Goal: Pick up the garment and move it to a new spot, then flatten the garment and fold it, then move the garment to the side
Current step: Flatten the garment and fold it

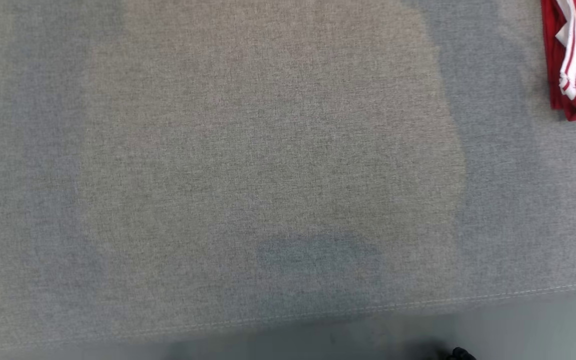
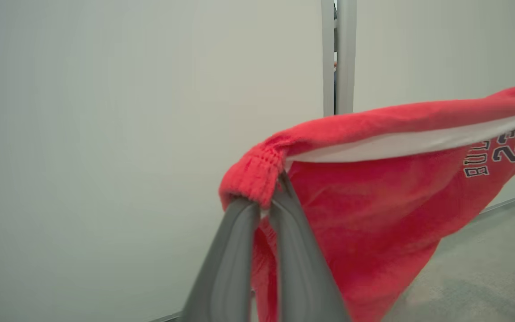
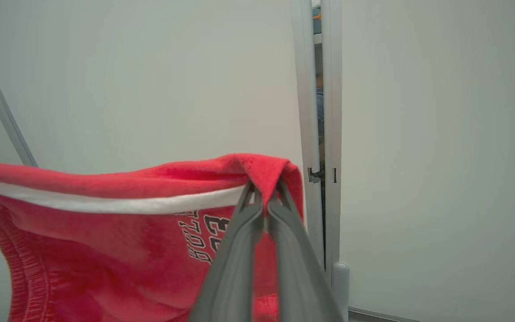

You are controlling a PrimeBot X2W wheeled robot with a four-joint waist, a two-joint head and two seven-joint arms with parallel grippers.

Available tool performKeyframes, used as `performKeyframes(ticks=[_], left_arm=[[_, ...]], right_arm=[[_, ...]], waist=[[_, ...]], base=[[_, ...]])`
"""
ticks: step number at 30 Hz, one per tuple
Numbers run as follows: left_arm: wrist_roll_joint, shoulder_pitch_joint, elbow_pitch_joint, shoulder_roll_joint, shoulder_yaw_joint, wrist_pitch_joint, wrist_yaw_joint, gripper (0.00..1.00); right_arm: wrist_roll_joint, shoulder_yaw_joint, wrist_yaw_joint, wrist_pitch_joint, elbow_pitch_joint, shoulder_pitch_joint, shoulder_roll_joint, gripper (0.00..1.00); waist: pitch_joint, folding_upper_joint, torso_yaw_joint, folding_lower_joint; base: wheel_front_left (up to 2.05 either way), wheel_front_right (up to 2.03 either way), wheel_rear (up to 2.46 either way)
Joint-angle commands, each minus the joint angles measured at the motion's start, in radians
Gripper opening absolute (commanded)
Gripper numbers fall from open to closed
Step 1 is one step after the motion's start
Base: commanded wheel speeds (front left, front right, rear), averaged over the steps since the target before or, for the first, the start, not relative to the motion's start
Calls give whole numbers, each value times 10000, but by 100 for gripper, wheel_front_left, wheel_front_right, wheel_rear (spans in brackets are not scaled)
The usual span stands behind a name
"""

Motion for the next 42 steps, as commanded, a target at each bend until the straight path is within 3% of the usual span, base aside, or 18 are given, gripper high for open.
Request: performKeyframes(ticks=[1,6,10,21,31,36,42], left_arm=[[-4,245,95,-55,55,-81,-31,0],[-100,806,131,-214,160,-157,-119,0],[-78,1588,-674,0,771,-157,-143,0],[-422,6918,-3525,470,2619,-163,-155,0],[-220,11157,-4917,113,3676,-164,-96,0],[161,12450,-5126,-63,4067,-163,-47,0],[681,14107,-5242,-677,4516,-163,-40,0]], right_arm=[[-104,-131,-16,-33,-106,171,18,0],[-681,-411,-14,-34,-861,915,116,0],[-580,-465,-14,-35,-1842,1876,-79,0],[1062,519,-13,-36,-4526,5919,-1614,0],[1943,1371,-11,-36,-6128,9490,-2512,0],[2042,1472,-13,-36,-6487,10608,-2675,0],[2198,1530,-13,-36,-6980,12108,-2931,0]], waist=[[201,0,97,-2],[401,0,156,-2],[227,0,179,-2],[-1438,0,69,-2],[-3103,0,-52,-2],[-3581,0,-120,-2],[-4269,0,-148,-2]], base=[[0,0,0],[0,0,0],[0,0,0],[0,0,0],[0,0,0],[0,0,0],[0,0,0]])
